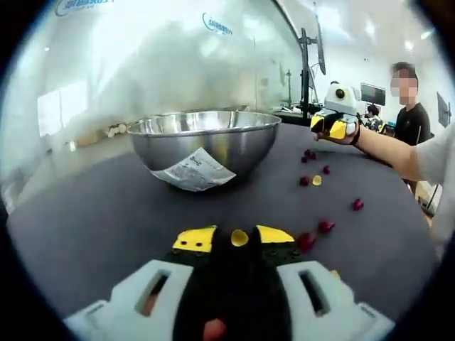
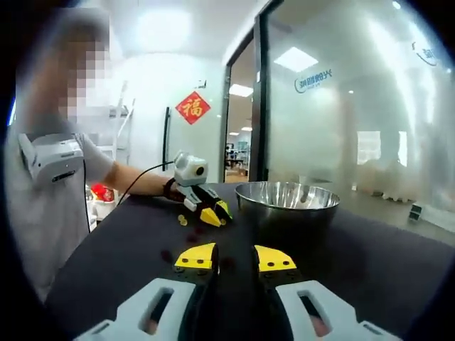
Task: Pick candy and put bowl
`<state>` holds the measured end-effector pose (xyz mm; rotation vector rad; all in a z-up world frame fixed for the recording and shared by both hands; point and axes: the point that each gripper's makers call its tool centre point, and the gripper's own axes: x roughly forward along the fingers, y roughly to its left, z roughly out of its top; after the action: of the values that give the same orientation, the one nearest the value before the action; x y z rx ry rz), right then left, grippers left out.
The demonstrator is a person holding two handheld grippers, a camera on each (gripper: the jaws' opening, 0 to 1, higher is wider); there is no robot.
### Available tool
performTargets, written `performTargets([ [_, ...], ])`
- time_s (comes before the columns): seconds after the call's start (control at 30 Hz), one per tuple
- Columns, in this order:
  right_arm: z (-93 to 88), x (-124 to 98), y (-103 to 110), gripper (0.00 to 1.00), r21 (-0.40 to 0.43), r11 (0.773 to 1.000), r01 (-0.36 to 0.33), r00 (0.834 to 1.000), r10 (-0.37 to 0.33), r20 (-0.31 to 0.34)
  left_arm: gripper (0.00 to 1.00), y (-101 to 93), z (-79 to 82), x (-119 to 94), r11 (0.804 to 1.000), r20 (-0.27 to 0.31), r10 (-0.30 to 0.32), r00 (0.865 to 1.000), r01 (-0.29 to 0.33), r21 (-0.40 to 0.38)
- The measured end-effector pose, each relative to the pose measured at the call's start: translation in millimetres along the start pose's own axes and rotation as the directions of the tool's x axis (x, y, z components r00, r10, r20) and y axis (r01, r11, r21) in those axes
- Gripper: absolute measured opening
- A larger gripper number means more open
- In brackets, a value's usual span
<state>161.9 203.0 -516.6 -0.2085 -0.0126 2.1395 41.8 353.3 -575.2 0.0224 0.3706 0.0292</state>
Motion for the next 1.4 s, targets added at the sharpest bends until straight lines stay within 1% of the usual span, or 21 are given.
performTargets([
  [0.27,-4.5,-1,-2,0.15,0.006,1.000,0.012,1.000,-0.012,-0.011,0.02,-3.1,0.4,1,1.000,0.004,-0.007,1.000,0.006,0.024],
  [0.33,-5.6,-1,-2,0.15,0.005,1.000,0.012,1.000,-0.012,-0.014,0.01,-2.7,2.4,-2,1.000,0.016,-0.004,1.000,0.004,0.027],
  [0.4,-7.6,-1,-1,0.15,0.004,1.000,0.013,1.000,-0.013,-0.021,0.01,-4.8,7.8,-6,1.000,0.040,-0.010,0.999,0.009,0.022],
  [0.47,-8.7,-1,-1,0.15,0.007,1.000,0.012,1.000,-0.012,-0.024,0.01,-8.3,18.0,-11,1.000,0.079,-0.018,0.997,0.016,0.020],
  [0.57,-10.6,0,-2,0.15,0.008,1.000,0.011,0.999,-0.011,-0.030,0.01,-11.3,40.5,-21,0.999,0.147,-0.018,0.989,0.014,0.029],
  [0.63,-12.1,0,-2,0.15,0.008,1.000,0.011,0.999,-0.010,-0.037,0.01,-8.5,61.3,-28,0.999,0.208,-0.004,0.978,-0.007,0.054],
  [0.67,-12.7,1,-1,0.15,0.009,1.000,0.009,0.999,-0.009,-0.039,0.01,-7.1,71.6,-31,0.998,0.235,-0.001,0.972,-0.013,0.055],
  [0.77,-14.7,2,1,0.15,0.006,1.000,0.005,0.999,-0.005,-0.050,0.01,2.2,95.2,-35,0.998,0.262,0.019,0.965,-0.033,0.048],
  [0.83,-16.9,3,2,0.15,-0.001,1.000,0.005,0.998,-0.005,-0.064,0.01,9.7,108.9,-32,0.998,0.280,0.033,0.959,-0.047,0.044],
  [0.9,-20.6,4,4,0.15,-0.006,1.000,0.003,0.996,-0.004,-0.085,0.01,16.9,118.7,-25,0.998,0.286,0.047,0.957,-0.057,0.026],
  [0.97,-24.5,6,6,0.15,-0.014,1.000,-0.001,0.995,-0.001,-0.103,0.01,21.3,127.6,-16,0.997,0.290,0.057,0.955,-0.068,0.027],
  [1.0,-26.8,6,8,0.15,-0.015,1.000,-0.006,0.993,0.004,-0.114,0.02,23.1,131.3,-11,0.996,0.288,0.064,0.956,-0.079,0.041],
  [1.07,-30.9,8,10,0.15,-0.024,1.000,-0.014,0.991,0.011,-0.133,0.02,23.2,135.9,0,0.994,0.274,0.062,0.960,-0.083,0.067],
  [1.1,-32.3,9,12,0.15,-0.027,0.999,-0.021,0.990,0.017,-0.140,0.02,24.0,137.1,6,0.993,0.261,0.066,0.963,-0.090,0.082],
  [1.17,-32.6,10,13,0.15,-0.028,0.999,-0.029,0.989,0.024,-0.143,0.02,25.4,138.5,17,0.993,0.237,0.057,0.970,-0.080,0.087],
  [1.23,-32.5,11,14,0.15,-0.027,0.999,-0.033,0.989,0.029,-0.144,0.02,30.7,135.8,29,0.992,0.206,0.064,0.976,-0.085,0.093],
  [1.3,-33.7,13,14,0.15,-0.030,0.999,-0.033,0.988,0.028,-0.150,0.03,34.0,133.0,39,0.990,0.187,0.067,0.980,-0.089,0.108],
  [1.33,-34.6,14,14,0.15,-0.030,0.999,-0.033,0.988,0.028,-0.155,0.05,35.2,131.1,42,0.988,0.178,0.077,0.981,-0.098,0.116],
  [1.4,-36.4,16,16,0.15,-0.030,0.999,-0.040,0.986,0.035,-0.160,0.11,34.2,128.9,48,0.987,0.172,0.071,0.983,-0.094,0.131],
])
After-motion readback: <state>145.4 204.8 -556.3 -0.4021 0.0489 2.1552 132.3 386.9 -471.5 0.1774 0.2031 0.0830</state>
